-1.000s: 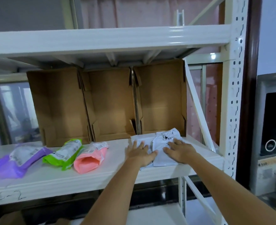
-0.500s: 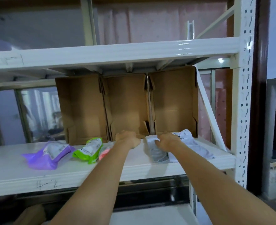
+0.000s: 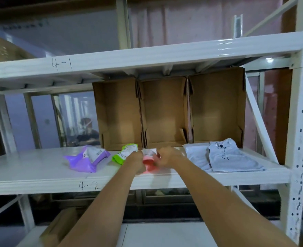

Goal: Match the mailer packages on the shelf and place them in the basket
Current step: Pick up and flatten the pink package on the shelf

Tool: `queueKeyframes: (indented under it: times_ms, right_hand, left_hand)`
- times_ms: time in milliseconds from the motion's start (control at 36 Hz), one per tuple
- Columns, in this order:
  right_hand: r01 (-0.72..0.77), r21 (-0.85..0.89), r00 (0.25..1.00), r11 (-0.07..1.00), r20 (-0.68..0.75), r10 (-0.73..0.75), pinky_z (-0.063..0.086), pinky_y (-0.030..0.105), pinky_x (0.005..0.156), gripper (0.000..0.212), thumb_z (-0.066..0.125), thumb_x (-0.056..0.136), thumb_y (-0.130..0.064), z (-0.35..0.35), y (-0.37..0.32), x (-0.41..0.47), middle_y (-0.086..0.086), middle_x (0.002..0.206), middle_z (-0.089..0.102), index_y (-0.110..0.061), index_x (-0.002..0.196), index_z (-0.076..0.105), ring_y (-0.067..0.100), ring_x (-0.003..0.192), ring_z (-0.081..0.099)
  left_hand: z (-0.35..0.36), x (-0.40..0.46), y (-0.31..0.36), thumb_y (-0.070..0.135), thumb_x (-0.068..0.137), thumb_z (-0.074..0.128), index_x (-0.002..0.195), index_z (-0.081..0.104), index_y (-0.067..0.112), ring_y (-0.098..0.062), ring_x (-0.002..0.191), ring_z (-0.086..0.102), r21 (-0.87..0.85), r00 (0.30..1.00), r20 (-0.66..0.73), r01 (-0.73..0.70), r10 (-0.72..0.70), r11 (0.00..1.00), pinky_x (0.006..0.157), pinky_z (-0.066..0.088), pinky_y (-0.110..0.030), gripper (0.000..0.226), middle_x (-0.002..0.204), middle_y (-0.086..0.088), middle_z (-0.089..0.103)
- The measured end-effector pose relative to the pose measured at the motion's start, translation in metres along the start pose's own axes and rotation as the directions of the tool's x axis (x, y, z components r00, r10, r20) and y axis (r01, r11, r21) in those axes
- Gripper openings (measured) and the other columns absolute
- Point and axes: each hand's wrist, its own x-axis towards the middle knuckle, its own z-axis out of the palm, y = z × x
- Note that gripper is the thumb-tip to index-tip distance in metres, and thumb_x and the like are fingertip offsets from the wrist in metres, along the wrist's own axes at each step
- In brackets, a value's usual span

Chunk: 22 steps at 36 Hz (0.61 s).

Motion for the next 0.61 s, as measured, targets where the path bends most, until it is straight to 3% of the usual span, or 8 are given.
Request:
queueKeyframes:
  times_ms: [167, 278, 333, 389, 472, 528, 556, 611]
  right_hand:
    - [-0.016, -0.123, 1.0, 0.992, 0.015, 0.018, 0.043, 0.03, 0.077, 0.02, 0.049, 0.094, -0.033, -0.01, 0.006, -0.01, 0.004, 0.093, 0.058, -0.017, 0.087, 0.059, 0.02, 0.087, 0.051]
    - [-0.035, -0.057, 0.999, 0.998, 0.015, 0.036, 0.048, 0.034, 0.083, 0.027, 0.06, 0.086, -0.042, -0.016, 0.016, -0.01, 0.002, 0.09, 0.059, -0.017, 0.095, 0.062, 0.021, 0.087, 0.054]
    - [-0.034, 0.054, 0.997, 0.998, 0.075, 0.03, 0.048, 0.031, 0.08, 0.034, 0.063, 0.085, -0.046, -0.015, 0.024, -0.01, 0.005, 0.091, 0.067, -0.013, 0.095, 0.066, 0.02, 0.084, 0.059]
    - [-0.066, 0.279, 0.991, 0.958, 0.127, 0.032, 0.047, 0.029, 0.073, 0.036, 0.06, 0.086, -0.053, -0.016, 0.033, -0.015, 0.004, 0.084, 0.066, -0.017, 0.086, 0.065, 0.018, 0.078, 0.059]
    - [-0.2, 0.497, 0.979, 0.844, 0.131, 0.156, 0.049, 0.032, 0.075, 0.057, 0.039, 0.088, -0.072, -0.018, 0.053, -0.017, 0.006, 0.087, 0.064, -0.02, 0.095, 0.063, 0.021, 0.082, 0.061]
    - [-0.28, 0.441, 0.96, 0.853, 0.103, 0.262, 0.05, 0.036, 0.085, 0.065, 0.029, 0.092, -0.07, -0.018, 0.069, -0.016, 0.009, 0.102, 0.064, -0.019, 0.116, 0.058, 0.024, 0.089, 0.063]
    - [-0.306, 0.365, 0.952, 0.879, 0.088, 0.294, 0.05, 0.036, 0.087, 0.057, 0.029, 0.096, -0.063, -0.018, 0.075, -0.017, 0.009, 0.102, 0.064, -0.018, 0.12, 0.055, 0.025, 0.088, 0.064]
    - [-0.335, 0.29, 0.942, 0.897, 0.101, 0.319, 0.053, 0.034, 0.083, 0.04, 0.043, 0.098, -0.048, -0.015, 0.083, -0.015, 0.008, 0.091, 0.064, -0.014, 0.115, 0.054, 0.025, 0.085, 0.068]
  left_hand:
    - [0.004, 0.002, 0.008, 0.005, 0.085, 0.055, 0.118, 0.055, 0.004, -0.031, 0.113, 0.058, -0.025, 0.987, -0.158, 0.021, -0.025, 0.999, 0.088, 0.047, -0.033, 0.033, 0.122, -0.016, 0.059]
    - [0.0, 0.008, 0.02, 0.002, 0.082, 0.054, 0.109, 0.06, 0.004, -0.032, 0.11, 0.058, -0.095, 0.976, -0.2, 0.072, -0.09, 0.993, 0.085, 0.048, -0.035, 0.027, 0.118, -0.016, 0.06]
    - [0.0, 0.01, 0.025, 0.001, 0.084, 0.053, 0.11, 0.061, 0.005, -0.033, 0.113, 0.057, -0.114, 0.97, -0.208, 0.106, -0.128, 0.988, 0.088, 0.048, -0.036, 0.027, 0.12, -0.016, 0.06]
    - [-0.001, 0.013, 0.025, 0.001, 0.086, 0.05, 0.11, 0.062, 0.004, -0.033, 0.113, 0.058, -0.127, 0.963, -0.23, 0.116, -0.143, 0.985, 0.088, 0.047, -0.035, 0.027, 0.119, -0.017, 0.062]
    - [-0.002, 0.015, 0.018, 0.003, 0.087, 0.049, 0.092, 0.063, 0.006, -0.03, 0.1, 0.061, -0.173, 0.96, -0.235, 0.113, -0.153, 0.978, 0.078, 0.046, -0.033, 0.015, 0.112, -0.016, 0.065]
    - [-0.004, 0.015, 0.012, 0.005, 0.088, 0.051, 0.089, 0.065, 0.006, -0.029, 0.099, 0.062, -0.21, 0.957, -0.221, 0.142, -0.189, 0.967, 0.076, 0.045, -0.032, 0.014, 0.109, -0.016, 0.066]
    - [-0.004, 0.016, 0.009, 0.006, 0.089, 0.051, 0.095, 0.067, 0.004, -0.03, 0.103, 0.062, -0.232, 0.954, -0.218, 0.152, -0.203, 0.961, 0.079, 0.047, -0.033, 0.017, 0.108, -0.017, 0.067]
    - [-0.003, 0.018, 0.004, 0.006, 0.09, 0.049, 0.097, 0.068, 0.003, -0.031, 0.103, 0.064, -0.285, 0.952, -0.212, 0.159, -0.223, 0.945, 0.082, 0.05, -0.034, 0.021, 0.106, -0.018, 0.068]
